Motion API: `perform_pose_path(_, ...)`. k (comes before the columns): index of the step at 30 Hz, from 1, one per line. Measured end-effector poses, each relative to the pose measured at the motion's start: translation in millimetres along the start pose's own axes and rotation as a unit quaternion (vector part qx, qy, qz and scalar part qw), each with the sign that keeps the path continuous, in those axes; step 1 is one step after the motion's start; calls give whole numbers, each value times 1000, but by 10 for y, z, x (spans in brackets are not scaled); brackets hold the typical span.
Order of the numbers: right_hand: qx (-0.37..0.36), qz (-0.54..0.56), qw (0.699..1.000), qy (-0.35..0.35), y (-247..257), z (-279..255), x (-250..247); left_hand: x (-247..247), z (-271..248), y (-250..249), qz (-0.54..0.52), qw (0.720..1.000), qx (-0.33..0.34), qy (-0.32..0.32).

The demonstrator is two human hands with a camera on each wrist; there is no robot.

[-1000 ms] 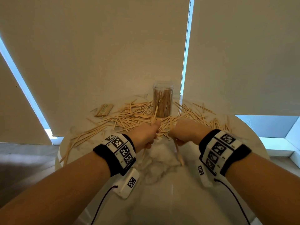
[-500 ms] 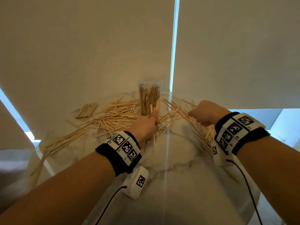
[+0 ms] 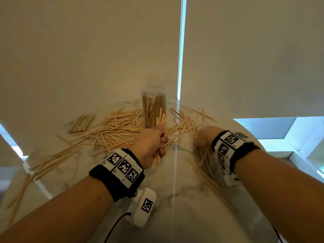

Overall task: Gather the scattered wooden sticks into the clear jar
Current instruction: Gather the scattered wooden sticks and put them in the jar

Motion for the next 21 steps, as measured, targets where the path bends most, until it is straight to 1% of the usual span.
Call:
perform_pose_path(3, -40, -18, 999, -1, 404, -53, 30, -45, -22, -4, -7, 1000, -1, -8)
perform_pose_path(5, -58, -29, 998, -9, 643, -138, 19, -108, -42, -14, -11, 1000, 5, -21)
perform_pose_path(8, -95, -57, 994, -2, 942, -201, 72, -236, -84, -23, -13, 999, 15, -46)
perform_pose_path(9, -93, -71, 993, -9, 984, -187, 89, -288, -104, -28, -13, 998, 18, -55)
perform_pose_path(11, -66, -88, 994, -28, 973, -227, 80, -397, -149, -39, -8, 997, 23, -68)
perform_pose_path(12, -68, -93, 993, -34, 972, -237, 75, -455, -171, -36, -5, 997, 22, -74)
perform_pose_path(16, -91, -90, 992, -7, 968, -301, 62, -590, -237, -4, -9, 997, 8, -70)
perform_pose_path(21, -77, -87, 992, 45, 986, -357, 79, -579, -282, -9, -6, 998, 7, -63)
Point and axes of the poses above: each hand's wrist, its own z-axis towards the middle knuckle, its own x-axis out of the palm, y = z × x, the point moved 9 cm from there along z, towards the middle knuckle, and after that the axes turned 4 degrees about y, right-handed, at the moved point
